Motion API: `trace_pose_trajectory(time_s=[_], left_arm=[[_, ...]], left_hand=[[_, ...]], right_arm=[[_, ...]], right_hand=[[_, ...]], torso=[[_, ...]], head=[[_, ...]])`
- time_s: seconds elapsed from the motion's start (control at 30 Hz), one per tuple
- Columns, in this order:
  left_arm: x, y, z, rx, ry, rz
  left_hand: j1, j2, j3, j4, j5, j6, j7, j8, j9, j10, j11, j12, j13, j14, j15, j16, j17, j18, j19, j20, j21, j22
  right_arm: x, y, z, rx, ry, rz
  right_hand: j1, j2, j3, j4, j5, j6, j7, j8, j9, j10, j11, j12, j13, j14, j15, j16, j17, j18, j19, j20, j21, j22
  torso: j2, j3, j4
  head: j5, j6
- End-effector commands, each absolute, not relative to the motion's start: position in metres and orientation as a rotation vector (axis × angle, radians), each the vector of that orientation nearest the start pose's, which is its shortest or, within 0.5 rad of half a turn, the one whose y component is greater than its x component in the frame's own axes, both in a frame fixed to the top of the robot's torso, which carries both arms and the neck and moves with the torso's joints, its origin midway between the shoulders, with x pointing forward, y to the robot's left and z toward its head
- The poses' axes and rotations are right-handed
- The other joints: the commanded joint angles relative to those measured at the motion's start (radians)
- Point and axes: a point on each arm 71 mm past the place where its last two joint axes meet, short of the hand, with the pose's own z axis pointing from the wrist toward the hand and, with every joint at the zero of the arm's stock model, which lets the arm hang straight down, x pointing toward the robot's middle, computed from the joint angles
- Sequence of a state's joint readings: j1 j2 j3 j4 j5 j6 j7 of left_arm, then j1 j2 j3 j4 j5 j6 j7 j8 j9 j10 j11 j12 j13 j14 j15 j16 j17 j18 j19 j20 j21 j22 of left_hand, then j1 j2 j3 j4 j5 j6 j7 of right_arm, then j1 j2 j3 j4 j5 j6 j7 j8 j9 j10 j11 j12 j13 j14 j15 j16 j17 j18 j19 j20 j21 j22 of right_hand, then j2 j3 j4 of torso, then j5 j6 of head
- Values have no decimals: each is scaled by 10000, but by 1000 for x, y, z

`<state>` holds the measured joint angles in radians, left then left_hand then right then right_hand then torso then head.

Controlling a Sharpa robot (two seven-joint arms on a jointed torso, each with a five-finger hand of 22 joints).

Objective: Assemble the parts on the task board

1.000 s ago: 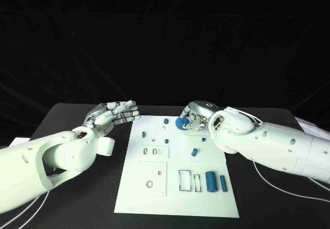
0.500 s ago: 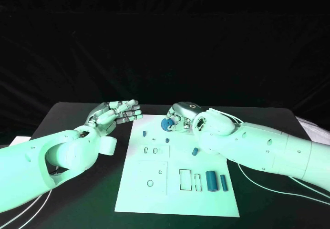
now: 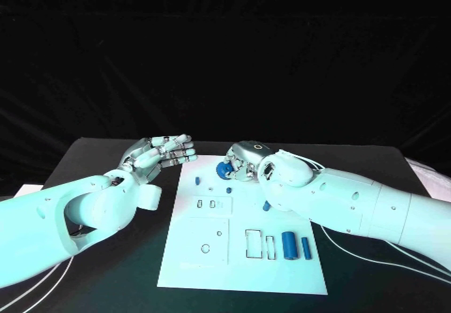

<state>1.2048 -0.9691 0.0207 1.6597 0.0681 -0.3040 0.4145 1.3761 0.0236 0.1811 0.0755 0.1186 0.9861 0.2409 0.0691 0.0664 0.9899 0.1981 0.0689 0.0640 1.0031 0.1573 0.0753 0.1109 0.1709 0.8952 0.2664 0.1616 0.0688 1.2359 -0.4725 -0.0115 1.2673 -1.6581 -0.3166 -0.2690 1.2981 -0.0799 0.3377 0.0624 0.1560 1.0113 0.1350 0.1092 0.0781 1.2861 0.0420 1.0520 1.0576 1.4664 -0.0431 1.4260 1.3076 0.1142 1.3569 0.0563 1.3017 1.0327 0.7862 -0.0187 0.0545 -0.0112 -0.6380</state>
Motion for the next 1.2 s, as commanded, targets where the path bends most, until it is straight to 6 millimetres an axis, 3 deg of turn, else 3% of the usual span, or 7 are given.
trace_pose_trajectory(time_s=[0.03, 0.13, 0.33, 0.67, 0.9, 1.07, 1.2], left_arm=[[471, 230, -141, -11514, 13171, -16554], [471, 230, -141, -11516, 13172, -16551], [471, 230, -141, -11523, 13179, -16542], [472, 232, -141, -11541, 13182, -16504], [471, 236, -141, -11560, 13139, -16423], [471, 238, -141, -11568, 13128, -16392], [471, 238, -141, -11567, 13135, -16402]], left_hand=[[-38, -49, 39, 0, 40, -36, 2, -39, -6, -40, -37, -27, 6, -16, 14, 26, -17, 118, -49, -3, -27, 0], [-38, -49, 39, 0, 40, -36, 2, -39, -6, -40, -37, -27, 6, -16, 14, 26, -17, 118, -49, -3, -27, 0], [-38, -49, 39, 0, 40, -36, 2, -39, -6, -40, -37, -27, 6, -16, 14, 26, -17, 118, -49, -3, -27, 0], [-39, -53, 46, -6, 39, -35, 1, -36, -4, -35, -41, -22, 7, -5, 10, 36, -20, 121, -45, -4, -23, 2], [-39, -53, 46, -6, 39, -35, 1, -36, -4, -35, -41, -22, 7, -5, 10, 36, -20, 121, -45, -4, -23, 2], [-39, -55, 48, -8, 39, -35, 0, -35, -3, -35, -41, -21, 8, -3, 9, 38, -22, 121, -44, -4, -22, 3], [-39, -54, 49, -9, 39, -33, -2, -33, -3, -32, -43, -19, 8, 0, 8, 41, -22, 122, -43, -4, -21, 3]], right_arm=[[531, -83, -168, -2930, 15542, 5154], [531, -82, -169, -2937, 15580, 5206], [531, -80, -171, -2926, 15639, 5314], [525, -90, -165, -2546, 15104, 5762], [512, -127, -149, -1841, 14568, 6464], [505, -174, -133, -1129, 14821, 7140], [506, -204, -130, -717, 15131, 7262]], right_hand=[[-51, -143, -61, 22, -39, -433, 107, -334, -8, -74, 96, -125, -96, 619, 142, 55, 230, -122, -22, 139, 8, -23], [-153, -251, -180, 66, -25, -763, 178, -485, -76, -140, 169, -228, -177, 615, 210, 61, 239, -117, -41, 206, 2, -36], [-438, -347, -510, 288, 10, -1202, 262, -493, -118, -260, 258, -371, -288, 608, 292, 77, 263, -105, -77, 298, -10, -66], [-586, -280, -788, 509, 117, -1108, 247, -410, -58, -180, 255, -216, -138, 610, 305, 99, 296, -103, -70, 331, 20, -28], [-468, -198, -844, 519, 360, -867, 192, -342, -9, -81, 206, -54, 20, 615, 267, 116, 316, -117, -27, 305, 81, 64], [-253, -171, -815, 405, 434, -806, 178, -349, -4, -53, 185, 9, 93, 618, 247, 128, 336, -123, -20, 286, 102, 94], [-81, -198, -812, 289, 468, -801, 181, -375, -10, -65, 184, 8, 107, 622, 243, 148, 370, -133, -9, 278, 126, 138]], torso=[[-4, 13, -4], [-4, 10, 2], [-4, 8, 2], [-8, 19, -11], [-28, 27, -64], [-59, 91, -191], [-82, 128, -255]], head=[[4, -11], [7, -24], [-1, -26], [6, -34], [11, -2], [63, 34], [61, 67]])
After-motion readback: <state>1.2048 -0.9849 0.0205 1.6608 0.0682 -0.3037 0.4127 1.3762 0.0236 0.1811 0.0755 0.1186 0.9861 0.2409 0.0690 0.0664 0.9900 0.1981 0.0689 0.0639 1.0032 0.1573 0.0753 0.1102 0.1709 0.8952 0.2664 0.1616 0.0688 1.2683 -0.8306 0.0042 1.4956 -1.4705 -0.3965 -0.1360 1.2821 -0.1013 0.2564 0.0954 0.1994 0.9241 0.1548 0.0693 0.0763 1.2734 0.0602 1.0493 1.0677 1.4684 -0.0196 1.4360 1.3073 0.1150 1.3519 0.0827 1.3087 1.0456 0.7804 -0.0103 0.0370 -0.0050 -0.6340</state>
